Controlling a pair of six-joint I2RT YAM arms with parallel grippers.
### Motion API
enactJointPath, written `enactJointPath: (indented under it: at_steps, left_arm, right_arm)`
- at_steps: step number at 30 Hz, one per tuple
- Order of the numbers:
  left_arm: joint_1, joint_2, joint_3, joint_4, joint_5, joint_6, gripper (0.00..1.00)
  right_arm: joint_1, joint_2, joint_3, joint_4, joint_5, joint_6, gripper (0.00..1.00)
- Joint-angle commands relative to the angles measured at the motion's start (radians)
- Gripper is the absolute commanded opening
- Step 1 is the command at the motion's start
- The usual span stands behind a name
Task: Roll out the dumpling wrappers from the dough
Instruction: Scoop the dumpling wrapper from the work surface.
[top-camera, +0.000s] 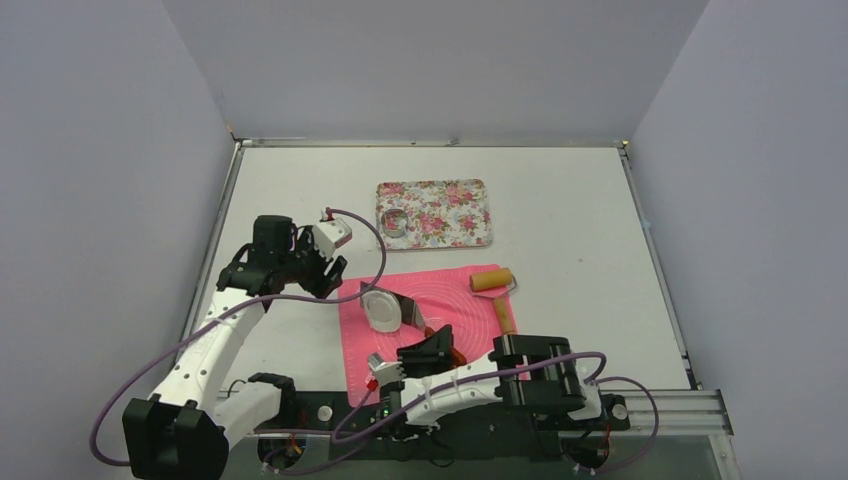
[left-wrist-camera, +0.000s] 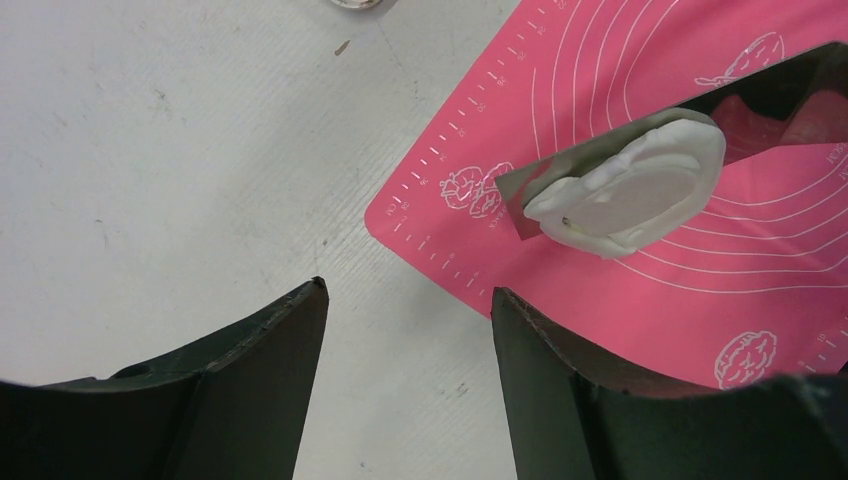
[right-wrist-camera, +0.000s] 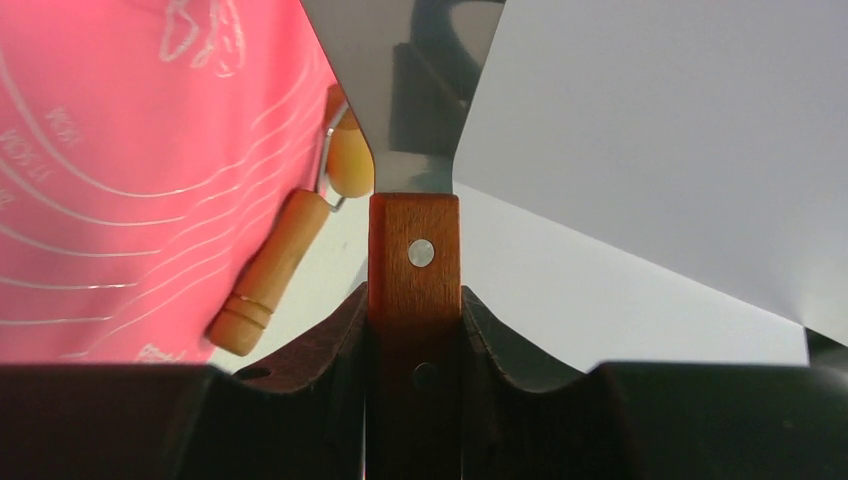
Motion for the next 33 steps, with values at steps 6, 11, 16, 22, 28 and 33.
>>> enactJointPath:
  at_steps: [6, 11, 16, 22, 28, 33]
  left_arm:
    - [-0.001, -0.011, 0.039, 0.002, 0.018, -0.001, 0.59]
    - [-0.002, -0.019, 0.043, 0.007, 0.018, -0.007, 0.59]
    - [0.0, -0.019, 0.077, -0.011, 0.009, -0.012, 0.59]
    - [0.0, -0.044, 0.085, -0.036, 0.021, -0.017, 0.59]
    - [-0.002, -0.046, 0.086, -0.044, 0.053, -0.02, 0.59]
    - [-0.003, -0.045, 0.11, -0.055, 0.071, -0.028, 0.59]
  right_arm:
    - [-0.02, 0.004, -0.002, -0.11, 0.202, 0.061, 0.0]
    - [-0.016, -0.013, -0.003, -0.189, 0.36, 0.12, 0.0]
    - [0.013, -0.043, 0.034, -0.135, 0.324, 0.085, 0.0]
    - [0.034, -0.01, -0.038, 0.074, 0.147, -0.001, 0.0]
    - [0.031, -0.035, -0.044, 0.159, 0.063, -0.044, 0.0]
    - [0.0, -0.194, -0.061, 0.325, -0.302, -0.09, 0.0]
